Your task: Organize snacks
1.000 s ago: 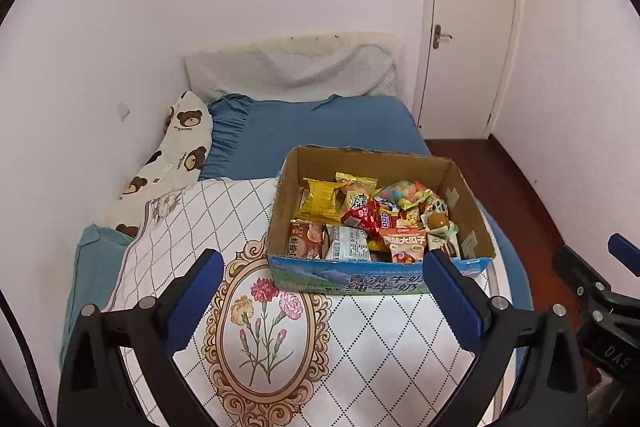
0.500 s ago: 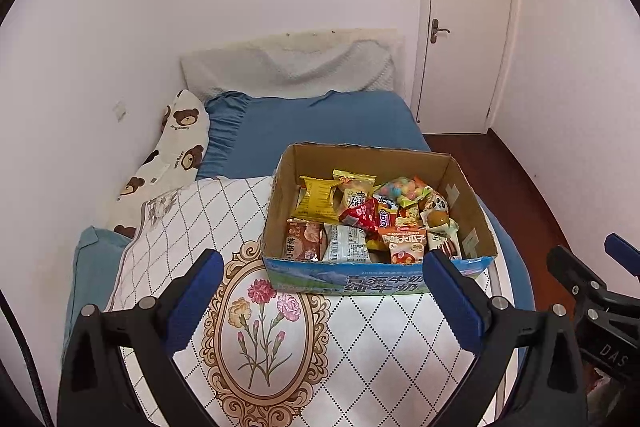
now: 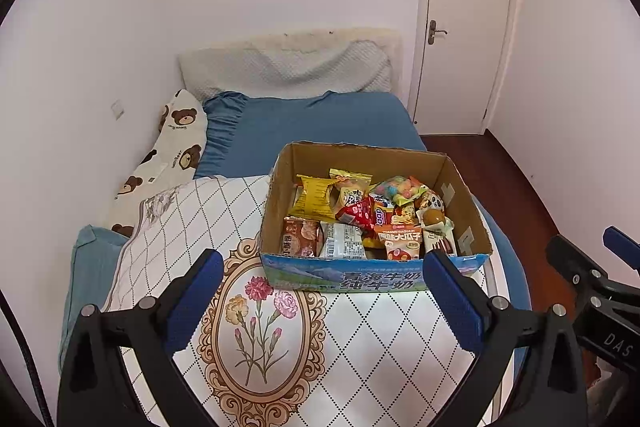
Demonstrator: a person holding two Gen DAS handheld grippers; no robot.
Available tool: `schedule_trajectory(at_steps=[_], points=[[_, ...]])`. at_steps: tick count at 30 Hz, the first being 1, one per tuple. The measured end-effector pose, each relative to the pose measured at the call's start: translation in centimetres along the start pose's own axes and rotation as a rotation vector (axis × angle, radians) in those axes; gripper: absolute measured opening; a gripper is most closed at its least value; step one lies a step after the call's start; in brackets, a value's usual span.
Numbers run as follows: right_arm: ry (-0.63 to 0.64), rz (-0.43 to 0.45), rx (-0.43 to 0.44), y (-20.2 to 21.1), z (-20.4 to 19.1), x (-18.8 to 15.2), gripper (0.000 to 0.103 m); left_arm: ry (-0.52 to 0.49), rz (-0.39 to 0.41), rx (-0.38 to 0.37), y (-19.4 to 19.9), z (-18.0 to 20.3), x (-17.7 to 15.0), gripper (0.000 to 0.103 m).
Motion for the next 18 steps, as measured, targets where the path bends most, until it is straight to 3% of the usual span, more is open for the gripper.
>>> schedule_trajectory(at_steps=[18], points=[[-0.013,-0.007,0.011,0.5,0.02,-0.27,0.103,-0.011,0.015,0.005,0.67,0.34,-0.15,0.102]])
Point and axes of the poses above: each gripper's, at about its wrist camera, not at the fingertips, and y roughly against the way its jaws point, z to its right, x to its top, the point moved 8 cm from there along -y, roughly the way its jaws point, and after that the axes turned 8 degrees about -z, right-handed, at the moved point
